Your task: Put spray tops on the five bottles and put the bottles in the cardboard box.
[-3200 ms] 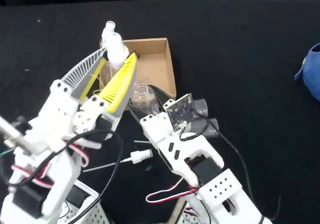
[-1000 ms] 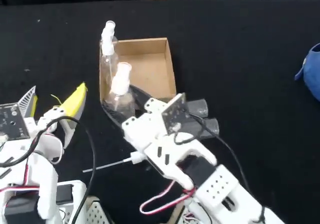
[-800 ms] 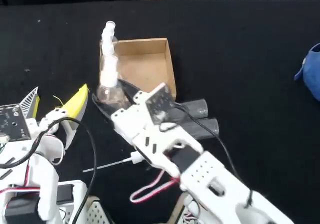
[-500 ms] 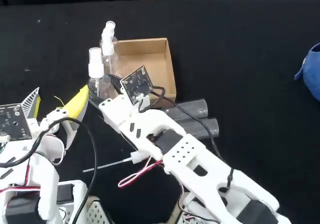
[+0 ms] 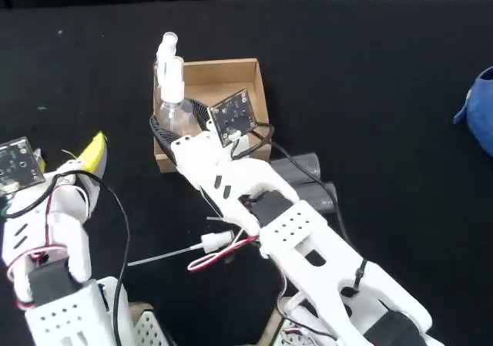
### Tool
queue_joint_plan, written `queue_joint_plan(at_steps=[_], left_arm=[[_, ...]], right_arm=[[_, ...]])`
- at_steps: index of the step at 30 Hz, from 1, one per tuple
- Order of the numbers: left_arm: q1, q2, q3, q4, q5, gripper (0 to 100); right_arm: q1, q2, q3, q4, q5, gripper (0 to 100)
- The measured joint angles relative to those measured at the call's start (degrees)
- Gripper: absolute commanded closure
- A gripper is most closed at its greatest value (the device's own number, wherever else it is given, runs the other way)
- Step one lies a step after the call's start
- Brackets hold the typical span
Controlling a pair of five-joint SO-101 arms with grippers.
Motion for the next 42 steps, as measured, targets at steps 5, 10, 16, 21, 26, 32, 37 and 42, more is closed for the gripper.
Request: queue_joint_plan(at_steps=[5,10,16,21,26,32,37,42], left_arm=[[0.00,-0.26,3.43,-0.62,0.88,76],[-0.09,-0.35,4.13,-0.88,3.43,76],[-0.35,-0.35,4.48,-0.97,3.78,76],[-0.35,-0.44,6.15,-0.97,3.78,76],[-0.35,-0.44,6.15,-0.97,3.78,76],[-0.35,-0.44,6.15,-0.97,3.78,76],[-0.35,-0.44,6.15,-0.97,3.78,76],[-0.35,-0.44,6.15,-0.97,3.78,76]], right_arm=[[1.41,4.48,0.53,-8.09,2.37,98.8],[1.49,15.82,4.31,-28.66,2.81,98.8],[1.41,29.54,4.22,-43.25,2.81,98.8],[1.41,35.69,0.88,-48.18,3.16,98.8],[1.41,38.51,-1.41,-49.49,3.16,98.8],[1.41,42.37,-3.96,-49.49,3.16,98.8],[1.41,48.35,-6.86,-49.49,3.16,98.8],[1.41,52.04,-8.88,-49.49,3.16,98.8]])
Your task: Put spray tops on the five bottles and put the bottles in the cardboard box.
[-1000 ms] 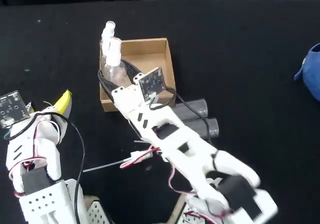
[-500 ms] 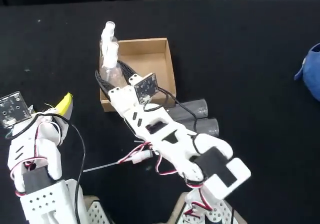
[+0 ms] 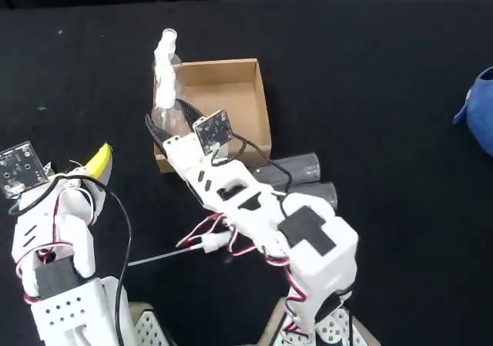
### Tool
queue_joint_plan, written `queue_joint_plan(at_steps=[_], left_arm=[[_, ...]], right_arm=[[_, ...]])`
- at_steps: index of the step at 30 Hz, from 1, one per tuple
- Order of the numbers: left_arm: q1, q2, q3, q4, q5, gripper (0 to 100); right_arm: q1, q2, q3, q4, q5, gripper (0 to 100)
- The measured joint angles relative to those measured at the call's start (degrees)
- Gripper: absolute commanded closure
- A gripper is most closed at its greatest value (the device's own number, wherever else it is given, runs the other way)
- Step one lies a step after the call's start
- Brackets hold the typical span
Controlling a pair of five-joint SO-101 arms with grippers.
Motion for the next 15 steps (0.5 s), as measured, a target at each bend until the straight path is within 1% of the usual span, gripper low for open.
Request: queue_joint_plan(at_steps=[15], left_arm=[[0.00,0.00,0.00,0.00,0.00,76]], right_arm=[[0.00,2.73,-0.35,0.00,0.00,98.6]])
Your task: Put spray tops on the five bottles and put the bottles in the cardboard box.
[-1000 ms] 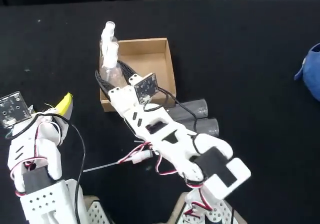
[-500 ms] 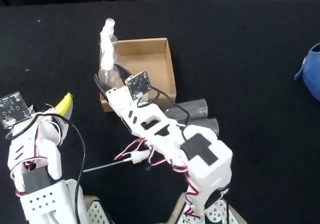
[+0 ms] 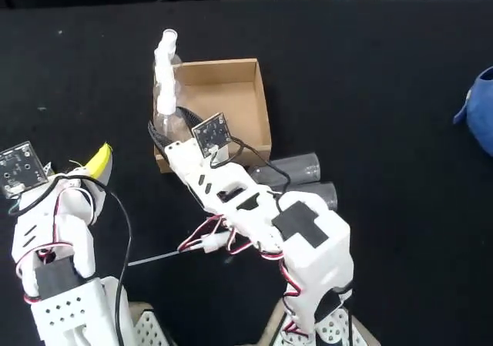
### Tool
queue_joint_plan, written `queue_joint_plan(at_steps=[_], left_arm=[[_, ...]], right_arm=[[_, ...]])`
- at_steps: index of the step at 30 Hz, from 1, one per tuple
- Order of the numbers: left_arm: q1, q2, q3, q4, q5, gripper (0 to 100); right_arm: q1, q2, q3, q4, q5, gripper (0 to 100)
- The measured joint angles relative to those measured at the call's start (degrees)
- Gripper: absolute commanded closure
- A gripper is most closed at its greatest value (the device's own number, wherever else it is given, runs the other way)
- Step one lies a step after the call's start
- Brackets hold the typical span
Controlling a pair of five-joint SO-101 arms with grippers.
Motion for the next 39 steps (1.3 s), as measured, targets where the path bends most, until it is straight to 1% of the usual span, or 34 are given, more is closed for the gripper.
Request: queue_joint_plan(at_steps=[14,20,25,34,36,39], left_arm=[[0.00,0.00,0.00,-0.18,0.00,76],[0.00,0.00,0.00,-0.18,0.00,76],[0.00,0.00,0.00,-0.18,0.00,76],[0.00,0.00,0.00,-0.18,0.00,76],[0.00,0.00,0.00,-0.18,0.00,76],[0.00,0.00,0.00,-0.18,0.00,76]], right_arm=[[0.00,0.00,0.00,0.00,0.00,98.2],[0.00,0.00,0.00,0.00,0.00,85.8],[0.00,0.00,0.00,0.00,0.00,87.2],[-0.79,0.00,0.35,0.00,0.35,86.6],[-0.62,0.00,0.35,0.00,0.35,84.5],[-0.79,0.00,0.53,0.00,0.35,77.9]])
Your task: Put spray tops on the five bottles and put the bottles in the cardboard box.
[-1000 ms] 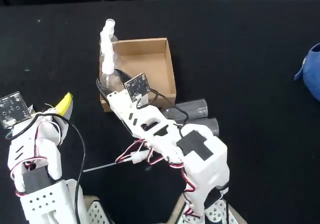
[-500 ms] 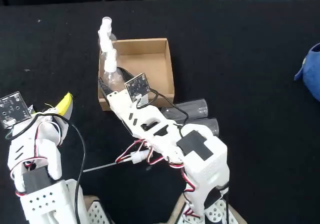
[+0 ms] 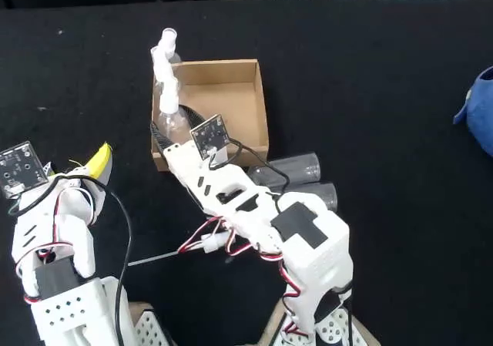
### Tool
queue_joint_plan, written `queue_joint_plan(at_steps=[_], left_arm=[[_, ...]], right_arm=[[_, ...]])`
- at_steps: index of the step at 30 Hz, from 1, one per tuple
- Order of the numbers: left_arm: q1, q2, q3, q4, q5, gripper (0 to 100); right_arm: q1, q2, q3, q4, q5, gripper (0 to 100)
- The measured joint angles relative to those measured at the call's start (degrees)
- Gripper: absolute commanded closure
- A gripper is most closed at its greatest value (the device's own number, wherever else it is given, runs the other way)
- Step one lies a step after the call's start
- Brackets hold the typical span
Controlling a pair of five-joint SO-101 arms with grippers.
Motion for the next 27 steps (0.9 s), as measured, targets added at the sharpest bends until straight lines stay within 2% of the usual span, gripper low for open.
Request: queue_joint_plan(at_steps=[2,27], left_arm=[[0.00,0.00,0.00,0.00,0.00,76],[0.00,0.00,0.00,0.00,0.00,76]], right_arm=[[-0.26,0.00,0.00,0.00,0.00,75.3],[-1.67,-1.58,3.69,0.00,0.09,75.3]])
